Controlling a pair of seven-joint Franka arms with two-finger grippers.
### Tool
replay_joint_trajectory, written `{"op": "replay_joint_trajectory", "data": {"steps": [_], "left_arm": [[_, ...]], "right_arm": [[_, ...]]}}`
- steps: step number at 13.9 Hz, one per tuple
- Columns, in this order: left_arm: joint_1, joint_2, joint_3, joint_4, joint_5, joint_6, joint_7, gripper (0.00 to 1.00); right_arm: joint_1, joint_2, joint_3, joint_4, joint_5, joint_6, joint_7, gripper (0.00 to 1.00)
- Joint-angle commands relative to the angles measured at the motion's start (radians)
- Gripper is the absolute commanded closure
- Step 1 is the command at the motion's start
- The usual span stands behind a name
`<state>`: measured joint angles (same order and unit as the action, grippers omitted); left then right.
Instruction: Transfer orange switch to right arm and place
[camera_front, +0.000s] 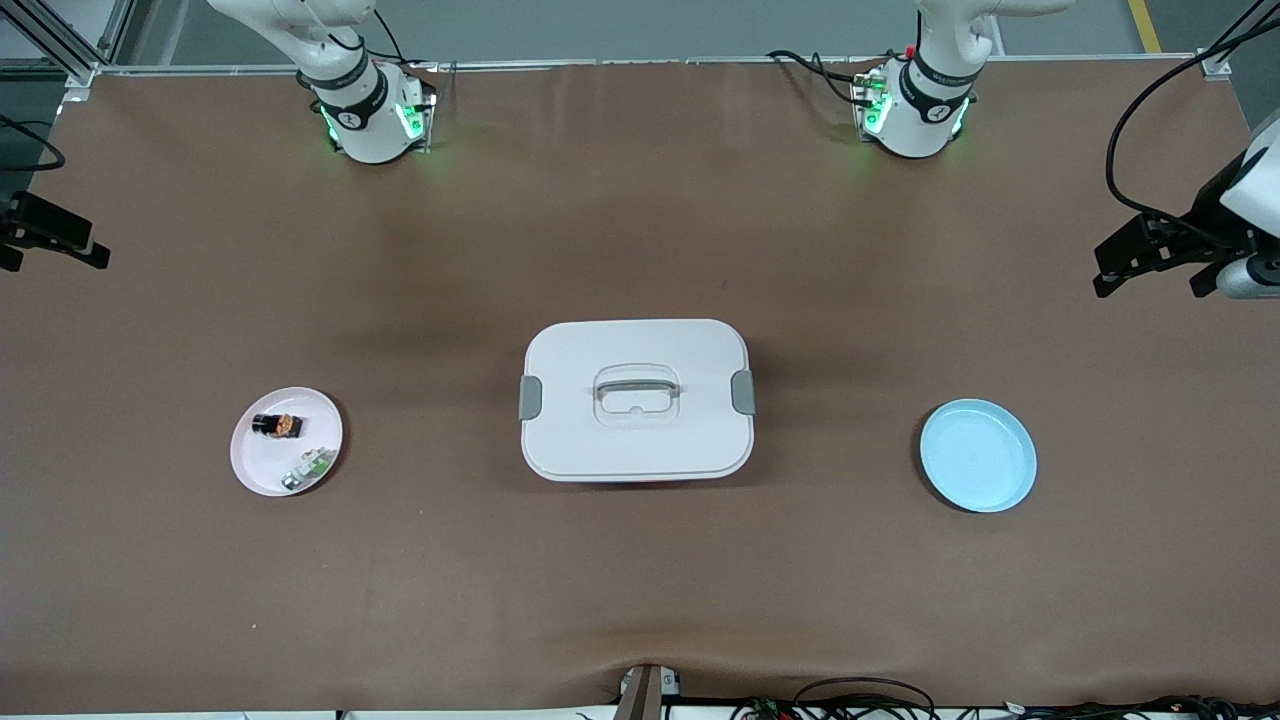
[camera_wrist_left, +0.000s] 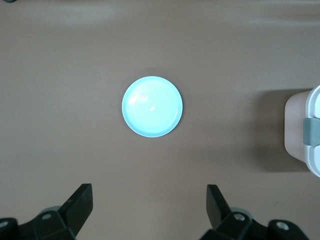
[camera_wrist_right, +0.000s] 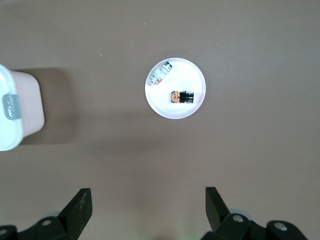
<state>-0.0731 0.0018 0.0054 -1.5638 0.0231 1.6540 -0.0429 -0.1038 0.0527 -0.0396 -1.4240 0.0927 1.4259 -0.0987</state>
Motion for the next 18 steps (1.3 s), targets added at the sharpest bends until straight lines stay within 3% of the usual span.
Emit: {"op": "replay_joint_trajectory", "data": {"steps": [1,5,9,18], "left_arm": [[0.004,0.004,-0.004,0.022,-0.011,-0.026,-0.006,0.0],[0.001,0.006,-0.004,0.022,-0.009,-0.026,-0.008,0.0],[0.004,0.009,-0.002,0.022,-0.009,-0.026,-0.006,0.0],[0.006,0.009,-0.002,0.021,-0.011,-0.026,-0.006,0.0]], "right_arm": [[0.036,-0.028,-0.054,-0.018,0.016,-0.002,0.013,0.0],[0.035,-0.037,-0.052,-0.02,0.004,-0.005,0.01,0.0],[0.053,-0.05,-0.01,-0.02,-0.102,-0.004,0.013,0.0],[0.05,-0.051,-0.005,-0.02,-0.088,-0.001,0.068,0.0]]}}
